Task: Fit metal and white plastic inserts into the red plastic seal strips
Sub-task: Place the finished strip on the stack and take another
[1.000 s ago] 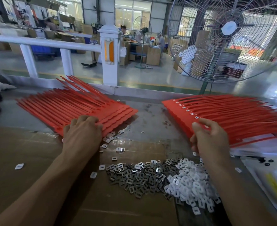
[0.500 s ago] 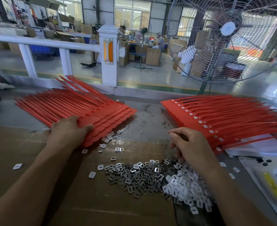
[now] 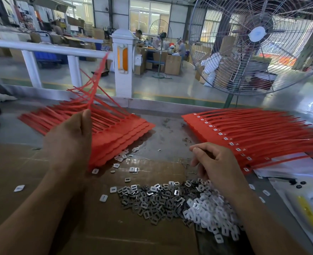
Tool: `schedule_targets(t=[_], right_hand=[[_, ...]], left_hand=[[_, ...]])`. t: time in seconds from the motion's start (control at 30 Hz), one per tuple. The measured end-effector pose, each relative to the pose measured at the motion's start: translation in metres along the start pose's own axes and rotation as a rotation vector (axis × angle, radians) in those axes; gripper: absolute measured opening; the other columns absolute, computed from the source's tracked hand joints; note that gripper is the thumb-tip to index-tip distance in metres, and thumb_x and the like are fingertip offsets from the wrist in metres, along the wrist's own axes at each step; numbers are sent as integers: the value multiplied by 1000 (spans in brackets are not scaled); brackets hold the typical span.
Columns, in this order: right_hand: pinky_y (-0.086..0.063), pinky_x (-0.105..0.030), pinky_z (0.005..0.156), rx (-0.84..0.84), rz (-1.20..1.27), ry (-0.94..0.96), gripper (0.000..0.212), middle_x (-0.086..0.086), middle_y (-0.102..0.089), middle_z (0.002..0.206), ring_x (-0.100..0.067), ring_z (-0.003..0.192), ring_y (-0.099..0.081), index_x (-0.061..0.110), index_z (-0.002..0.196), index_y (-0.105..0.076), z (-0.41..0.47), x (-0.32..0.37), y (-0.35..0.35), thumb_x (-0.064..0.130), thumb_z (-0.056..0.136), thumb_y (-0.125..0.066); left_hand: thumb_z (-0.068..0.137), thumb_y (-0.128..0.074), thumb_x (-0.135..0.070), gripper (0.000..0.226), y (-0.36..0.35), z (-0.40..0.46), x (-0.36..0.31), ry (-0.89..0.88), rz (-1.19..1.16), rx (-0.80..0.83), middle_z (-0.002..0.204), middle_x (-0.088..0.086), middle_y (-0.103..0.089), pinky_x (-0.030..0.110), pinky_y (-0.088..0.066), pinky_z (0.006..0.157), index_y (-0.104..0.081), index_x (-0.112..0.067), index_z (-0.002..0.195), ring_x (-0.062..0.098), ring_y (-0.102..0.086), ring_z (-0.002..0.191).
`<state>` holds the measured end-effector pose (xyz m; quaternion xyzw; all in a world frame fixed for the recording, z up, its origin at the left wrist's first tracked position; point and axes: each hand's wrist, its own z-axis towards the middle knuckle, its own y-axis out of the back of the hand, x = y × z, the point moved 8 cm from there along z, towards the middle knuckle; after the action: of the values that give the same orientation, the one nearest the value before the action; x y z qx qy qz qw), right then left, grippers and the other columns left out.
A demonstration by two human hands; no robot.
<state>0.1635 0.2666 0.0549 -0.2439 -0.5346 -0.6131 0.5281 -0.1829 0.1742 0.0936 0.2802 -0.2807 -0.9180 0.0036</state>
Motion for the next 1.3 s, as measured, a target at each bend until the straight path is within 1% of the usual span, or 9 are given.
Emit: schedule_targets(t=[0.17, 0.33, 0.43, 0.6, 0.73, 0.93, 1.07, 1.2, 1.3], right_hand=[[-49, -25, 49, -15, 72, -18, 18, -3, -74, 77, -18, 52, -61, 30, 95, -76, 1, 3, 1, 23, 103, -61], [-52, -26, 52, 21, 221, -87, 15, -6, -75, 85, -18, 60, -64, 27, 97, -78, 1, 0, -4, 30, 101, -64], [-56, -27, 59, 103, 370, -146, 29, -10, -77, 101, -20, 74, -71, 27, 105, -77, 3, -6, -11, 51, 94, -67], [-61, -37, 72, 210, 609, -241, 74, -14, -75, 115, -32, 99, -75, 15, 122, -70, 11, -16, -31, 76, 79, -71], [-61, -39, 65, 126, 682, -282, 36, -12, -78, 93, -31, 78, -77, 22, 97, -78, 12, -21, -34, 56, 84, -76], [-58, -33, 47, -101, 650, -305, 11, -15, -73, 80, -26, 59, -71, 10, 95, -70, 16, -35, -13, 2, 95, -63], [-53, -28, 44, -109, 621, -193, 13, -15, -74, 76, -24, 56, -69, 13, 94, -74, 17, -26, -5, 4, 90, -65], [-51, -29, 44, -128, 612, -127, 20, -11, -73, 78, -22, 58, -68, 21, 96, -78, 20, -21, -2, 14, 81, -68], [-51, -29, 48, -85, 583, -50, 26, -8, -73, 85, -18, 65, -67, 23, 106, -79, 19, -11, -3, 16, 85, -67]], left_hand=[[109, -43, -40, 39, 15, -15, -45, -286, -156, -121, 79, 8, -71, 42, -52, 56, -72, -13, 106, 30, -69, 67], [105, -55, -29, 27, 22, -37, -84, -529, -88, -201, 98, 2, -78, 33, -51, 65, -77, -13, 108, 21, -74, 76], [103, -58, -30, 26, 17, -56, -108, -712, -115, -87, 98, -2, -78, 27, -51, 71, -78, -15, 100, 16, -74, 77], [105, -53, -32, 29, -15, -88, -136, -863, -43, 271, 91, -4, -76, 36, -58, 67, -74, -17, 92, 18, -73, 77], [109, -38, -40, 39, -34, -110, -148, -969, 35, 489, 98, -8, -75, 37, -56, 78, -72, -23, 101, 16, -72, 86], [103, -44, -52, 37, -32, -101, -145, -794, -73, 590, 123, -12, -67, 35, -48, 98, -70, -28, 113, 12, -62, 111], [90, -36, -72, 68, -28, -96, -133, -594, 3, 605, 146, -10, -47, 39, -28, 119, -51, -30, 141, 14, -43, 136], [82, -16, -88, 90, -34, -97, -127, -525, 83, 670, 149, -13, -39, 41, -25, 118, -34, -33, 150, 13, -36, 139], [76, -21, -93, 98, -46, -100, -117, -461, 106, 725, 149, -14, -37, 37, -24, 117, -22, -35, 154, 10, -34, 138]])
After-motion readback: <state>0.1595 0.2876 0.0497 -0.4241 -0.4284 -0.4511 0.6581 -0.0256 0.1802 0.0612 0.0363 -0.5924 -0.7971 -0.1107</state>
